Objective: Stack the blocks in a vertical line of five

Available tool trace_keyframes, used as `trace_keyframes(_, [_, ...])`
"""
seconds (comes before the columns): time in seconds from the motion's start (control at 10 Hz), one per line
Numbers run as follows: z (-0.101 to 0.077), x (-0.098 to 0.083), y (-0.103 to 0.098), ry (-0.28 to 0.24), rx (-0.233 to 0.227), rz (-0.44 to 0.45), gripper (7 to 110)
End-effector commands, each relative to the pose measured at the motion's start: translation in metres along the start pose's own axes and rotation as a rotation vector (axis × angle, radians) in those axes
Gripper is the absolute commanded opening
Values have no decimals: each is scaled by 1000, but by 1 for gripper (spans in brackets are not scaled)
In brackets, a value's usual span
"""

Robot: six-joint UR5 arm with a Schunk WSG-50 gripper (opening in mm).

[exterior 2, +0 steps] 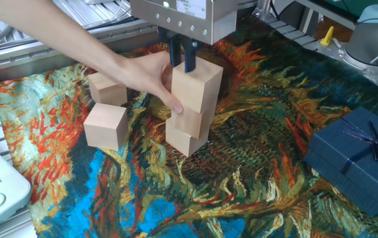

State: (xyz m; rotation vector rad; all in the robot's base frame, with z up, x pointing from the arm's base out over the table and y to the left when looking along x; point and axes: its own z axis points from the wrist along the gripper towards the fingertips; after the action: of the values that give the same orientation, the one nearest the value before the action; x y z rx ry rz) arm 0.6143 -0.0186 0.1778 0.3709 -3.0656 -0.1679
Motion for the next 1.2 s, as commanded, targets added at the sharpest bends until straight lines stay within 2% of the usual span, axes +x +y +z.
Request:
trace_keyframes(0.0, [-19,0,8,-10,-26,-7,7])
trace_keyframes(0.1, [-21,3,5,-2,-3,-11,7])
trace_keyframes(0.2, [-22,5,-4,2,39,-1,66])
trace_keyframes(0.4, [-21,0,2,-14,18,20,66])
trace_keyframes(0.7, [-20,2,-4,-11,55,4,66])
trace_keyframes(0.8, [-19,4,-2,-7,55,16,22])
trace_keyframes(1.1, [-20,8,4,-5,37,72,22])
